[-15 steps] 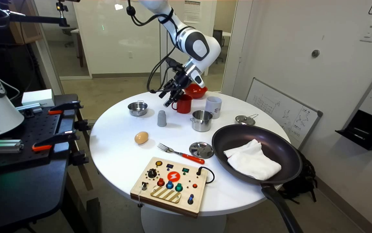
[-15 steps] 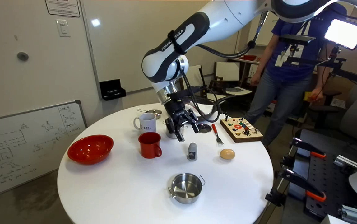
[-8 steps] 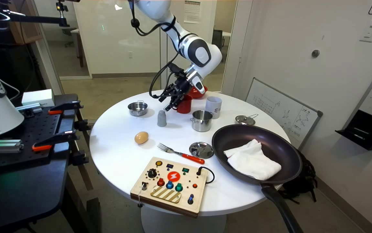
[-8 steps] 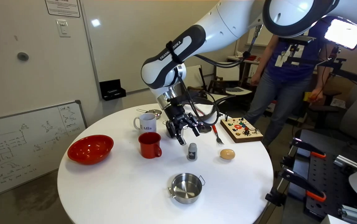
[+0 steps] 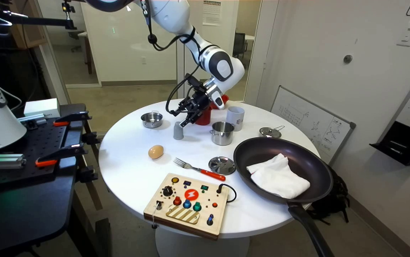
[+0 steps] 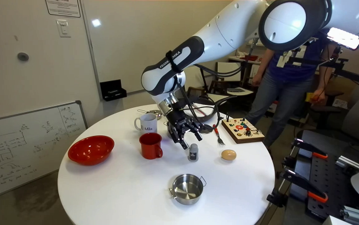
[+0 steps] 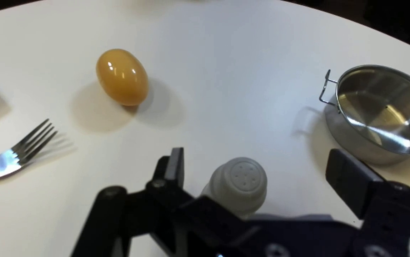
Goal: Put the silver bottle in the furthest silver pot
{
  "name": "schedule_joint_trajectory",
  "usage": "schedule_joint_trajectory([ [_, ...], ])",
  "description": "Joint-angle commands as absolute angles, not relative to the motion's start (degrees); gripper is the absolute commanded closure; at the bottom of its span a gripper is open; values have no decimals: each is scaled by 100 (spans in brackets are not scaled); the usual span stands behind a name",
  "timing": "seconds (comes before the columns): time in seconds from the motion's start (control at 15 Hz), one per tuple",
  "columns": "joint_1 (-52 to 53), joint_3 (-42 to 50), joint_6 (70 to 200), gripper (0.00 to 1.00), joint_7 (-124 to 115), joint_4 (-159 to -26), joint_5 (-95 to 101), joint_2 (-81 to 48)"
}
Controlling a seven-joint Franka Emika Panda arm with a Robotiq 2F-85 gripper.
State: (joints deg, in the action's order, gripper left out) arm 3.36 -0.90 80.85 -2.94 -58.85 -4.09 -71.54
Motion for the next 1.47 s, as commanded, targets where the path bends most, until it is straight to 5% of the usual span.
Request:
schedule_joint_trajectory([
  [0.0,297,-130,7653,0,-153,-5217,-323,-7568],
  [1.4,401,-56,7017,0,-33,-3787,-290,-8555],
])
